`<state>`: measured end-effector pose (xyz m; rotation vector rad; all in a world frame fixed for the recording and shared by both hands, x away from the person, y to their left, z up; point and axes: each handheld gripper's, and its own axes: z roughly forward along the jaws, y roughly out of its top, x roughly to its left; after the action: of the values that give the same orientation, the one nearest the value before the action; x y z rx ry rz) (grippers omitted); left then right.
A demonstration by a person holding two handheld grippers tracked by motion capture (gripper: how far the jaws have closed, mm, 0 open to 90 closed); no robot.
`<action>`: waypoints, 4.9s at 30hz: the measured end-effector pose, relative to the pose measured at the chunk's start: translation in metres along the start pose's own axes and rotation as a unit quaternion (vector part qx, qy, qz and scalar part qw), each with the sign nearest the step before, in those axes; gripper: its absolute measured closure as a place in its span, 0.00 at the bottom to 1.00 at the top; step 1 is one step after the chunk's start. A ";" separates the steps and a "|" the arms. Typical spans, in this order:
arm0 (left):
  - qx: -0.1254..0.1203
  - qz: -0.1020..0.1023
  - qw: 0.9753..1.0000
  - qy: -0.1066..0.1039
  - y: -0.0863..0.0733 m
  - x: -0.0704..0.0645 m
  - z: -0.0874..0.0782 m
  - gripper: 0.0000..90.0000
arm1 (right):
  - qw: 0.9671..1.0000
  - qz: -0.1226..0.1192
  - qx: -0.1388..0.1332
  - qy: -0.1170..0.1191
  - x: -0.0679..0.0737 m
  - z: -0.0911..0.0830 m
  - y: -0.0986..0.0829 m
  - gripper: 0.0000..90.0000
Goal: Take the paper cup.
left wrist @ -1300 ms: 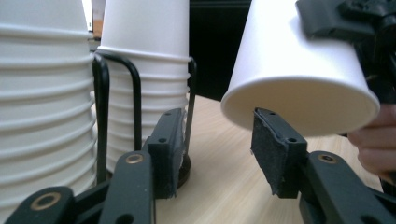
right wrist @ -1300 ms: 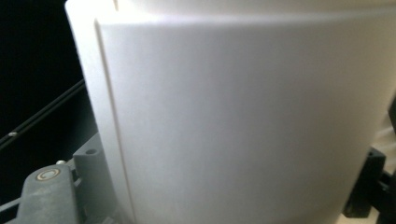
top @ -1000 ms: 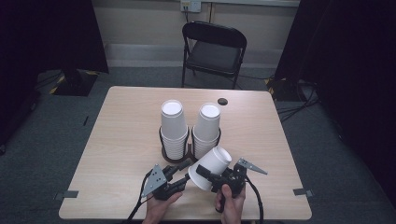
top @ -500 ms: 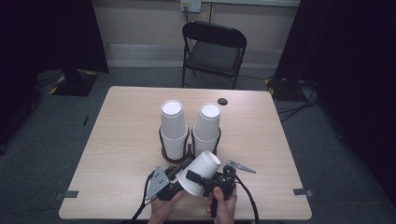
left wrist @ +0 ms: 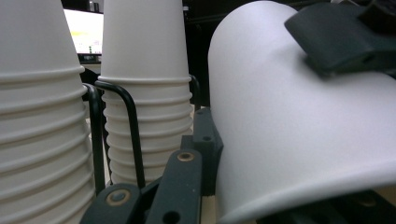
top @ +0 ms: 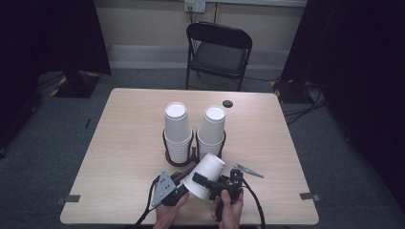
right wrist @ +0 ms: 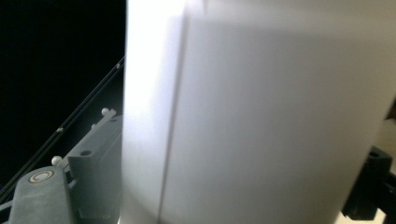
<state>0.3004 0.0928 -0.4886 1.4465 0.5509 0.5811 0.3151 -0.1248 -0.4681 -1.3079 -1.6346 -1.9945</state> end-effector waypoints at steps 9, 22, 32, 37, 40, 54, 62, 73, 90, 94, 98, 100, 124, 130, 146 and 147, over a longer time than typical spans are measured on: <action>0.012 -0.022 1.000 -0.016 -0.001 0.003 -0.002 0.94 | 1.000 -0.007 -0.006 -0.003 -0.002 -0.005 0.005 0.15; 0.040 -0.049 0.997 -0.033 -0.002 0.010 -0.013 0.95 | 0.998 -0.031 -0.032 -0.037 -0.006 -0.015 0.022 0.15; 0.081 -0.044 0.994 -0.051 -0.003 0.012 -0.013 0.95 | 0.990 -0.117 -0.033 -0.071 -0.003 -0.024 0.030 0.15; 0.099 -0.040 0.993 -0.058 -0.002 0.016 -0.014 0.95 | 0.982 -0.170 -0.045 -0.072 0.000 -0.033 0.029 0.14; 0.111 -0.042 0.991 -0.057 -0.002 0.019 -0.014 0.95 | 0.980 -0.183 -0.035 -0.065 -0.001 -0.034 0.028 0.14; 0.137 -0.069 0.986 -0.064 -0.002 0.039 -0.022 0.96 | 0.960 -0.267 -0.031 -0.082 0.002 -0.043 0.026 0.15; 0.161 -0.055 0.982 -0.077 0.007 0.048 -0.021 0.96 | 0.928 -0.345 -0.054 -0.132 0.003 -0.047 0.017 0.14; 0.194 -0.033 0.977 -0.086 0.019 0.053 -0.017 0.96 | 0.902 -0.402 -0.001 -0.158 0.010 -0.041 0.010 0.18; 0.252 -0.015 0.962 -0.106 0.030 0.062 -0.007 0.96 | 0.824 -0.536 0.081 -0.165 0.021 -0.032 -0.003 0.13; 0.268 -0.014 0.956 -0.119 0.030 0.062 -0.004 0.96 | 0.801 -0.567 0.107 -0.162 0.022 -0.030 -0.007 0.14; 0.293 -0.013 0.947 -0.134 0.028 0.061 0.000 0.96 | 0.767 -0.603 0.139 -0.170 0.024 -0.026 -0.014 0.15; 0.297 -0.012 0.945 -0.137 0.028 0.061 0.002 0.96 | 0.761 -0.609 0.144 -0.170 0.024 -0.025 -0.015 0.15; 0.354 -0.004 0.919 -0.172 0.042 0.053 0.026 0.96 | 0.663 -0.698 0.210 -0.170 0.037 -0.001 -0.034 0.11; 0.361 -0.010 0.914 -0.183 0.044 0.052 0.031 0.96 | 0.645 -0.714 0.214 -0.169 0.041 0.006 -0.038 0.10; 0.374 -0.042 0.907 -0.187 0.047 0.056 0.040 0.96 | 0.621 -0.736 0.206 -0.176 0.043 0.027 -0.043 0.10; 0.377 -0.041 0.906 -0.188 0.047 0.056 0.040 0.96 | 0.621 -0.736 0.206 -0.176 0.043 0.027 -0.043 0.10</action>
<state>0.3667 0.1018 -0.4395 2.1914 0.5464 -0.0168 0.2748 -0.0724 -0.4647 0.1762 -3.7645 -1.4407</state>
